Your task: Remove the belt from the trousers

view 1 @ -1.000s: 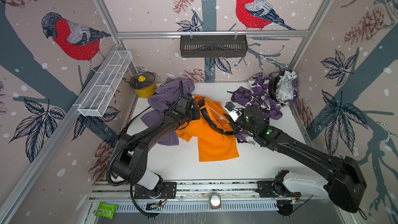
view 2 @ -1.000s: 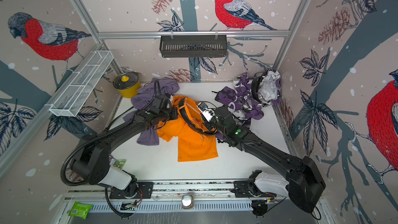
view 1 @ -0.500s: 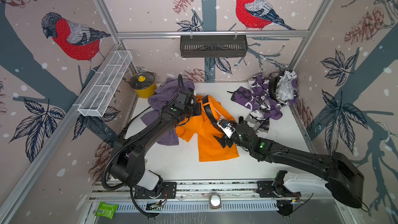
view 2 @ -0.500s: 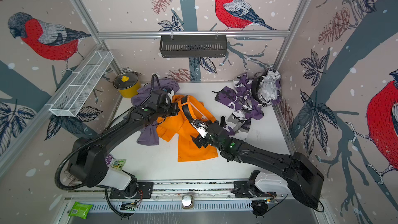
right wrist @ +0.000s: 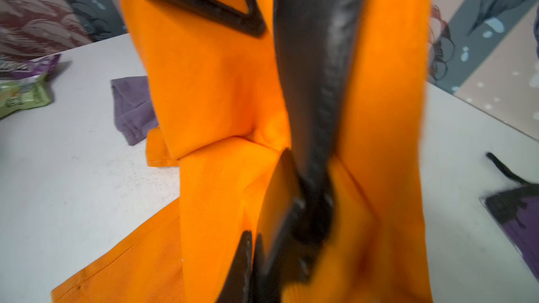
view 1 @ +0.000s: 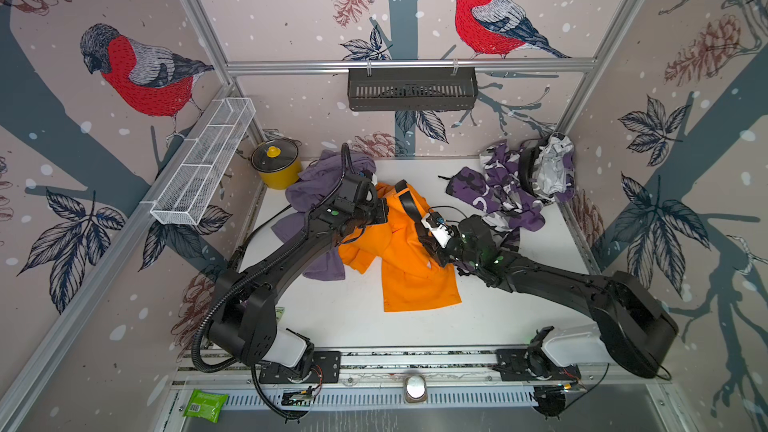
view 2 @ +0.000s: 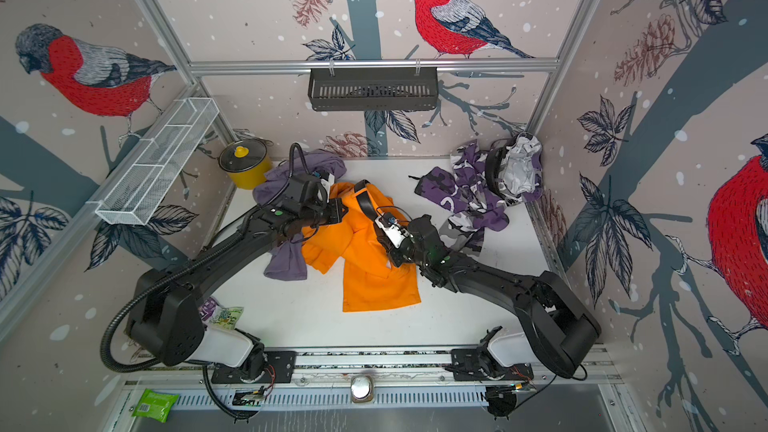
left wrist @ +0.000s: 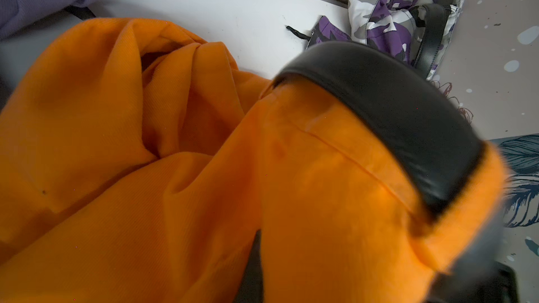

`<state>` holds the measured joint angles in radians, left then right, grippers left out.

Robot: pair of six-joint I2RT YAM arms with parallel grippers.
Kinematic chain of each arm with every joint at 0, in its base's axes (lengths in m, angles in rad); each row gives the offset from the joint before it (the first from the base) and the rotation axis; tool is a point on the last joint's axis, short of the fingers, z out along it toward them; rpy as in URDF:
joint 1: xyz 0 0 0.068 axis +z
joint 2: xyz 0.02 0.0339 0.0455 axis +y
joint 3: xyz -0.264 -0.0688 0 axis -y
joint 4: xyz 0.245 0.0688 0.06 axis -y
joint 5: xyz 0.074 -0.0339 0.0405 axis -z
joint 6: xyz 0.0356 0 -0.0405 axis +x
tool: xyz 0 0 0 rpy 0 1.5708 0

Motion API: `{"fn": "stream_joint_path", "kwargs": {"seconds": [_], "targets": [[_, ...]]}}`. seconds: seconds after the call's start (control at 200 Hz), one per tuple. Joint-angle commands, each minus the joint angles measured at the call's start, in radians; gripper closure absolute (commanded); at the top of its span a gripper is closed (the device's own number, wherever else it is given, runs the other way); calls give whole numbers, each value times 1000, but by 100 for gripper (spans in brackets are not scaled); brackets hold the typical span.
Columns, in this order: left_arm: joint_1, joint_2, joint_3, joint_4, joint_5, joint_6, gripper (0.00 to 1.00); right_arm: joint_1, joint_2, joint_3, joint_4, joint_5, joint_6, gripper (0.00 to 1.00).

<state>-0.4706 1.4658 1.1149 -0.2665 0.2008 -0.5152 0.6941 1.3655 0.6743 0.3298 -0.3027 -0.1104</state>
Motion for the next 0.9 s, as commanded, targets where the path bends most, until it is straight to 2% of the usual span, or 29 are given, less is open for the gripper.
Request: {"fn": "stream_joint_path", "kwargs": {"seconds": [0.0, 0.05, 0.08, 0.145, 0.17, 0.23, 0.315, 0.37, 0.465, 0.535, 0.645, 0.78, 0.895], "targets": [[8, 2, -6, 8, -44, 38, 100, -57, -24, 70, -142, -322, -60, 99], [8, -1, -1, -1, -62, 60, 99, -88, -24, 109, -240, -407, -89, 100], [7, -11, 3, -8, -79, 77, 84, -101, -23, 136, -308, -450, -114, 100], [7, -57, 3, -12, -133, 110, 46, -123, -24, 178, -416, -498, -160, 100], [7, -81, 0, -13, -159, 123, 36, -131, -26, 191, -448, -521, -174, 100], [4, -150, -11, 0, -222, 172, 18, -151, -23, 226, -518, -561, -201, 100], [-8, -254, -40, 43, -304, 262, 4, -172, -8, 274, -606, -615, -239, 100], [-24, -319, -75, 102, -322, 326, 0, -176, 5, 304, -651, -652, -267, 100], [-100, -390, -146, 222, -327, 474, 0, -183, 31, 354, -711, -699, -302, 100], [-165, -384, -163, 246, -349, 568, 0, -188, 41, 386, -756, -723, -324, 100], [-222, -356, -196, 266, -380, 662, 0, -198, 40, 417, -796, -780, -338, 100], [-253, -400, -283, 401, -368, 785, 0, -202, 27, 433, -820, -829, -341, 100], [-253, -420, -295, 463, -341, 844, 0, -202, 14, 433, -822, -845, -334, 100]]}}
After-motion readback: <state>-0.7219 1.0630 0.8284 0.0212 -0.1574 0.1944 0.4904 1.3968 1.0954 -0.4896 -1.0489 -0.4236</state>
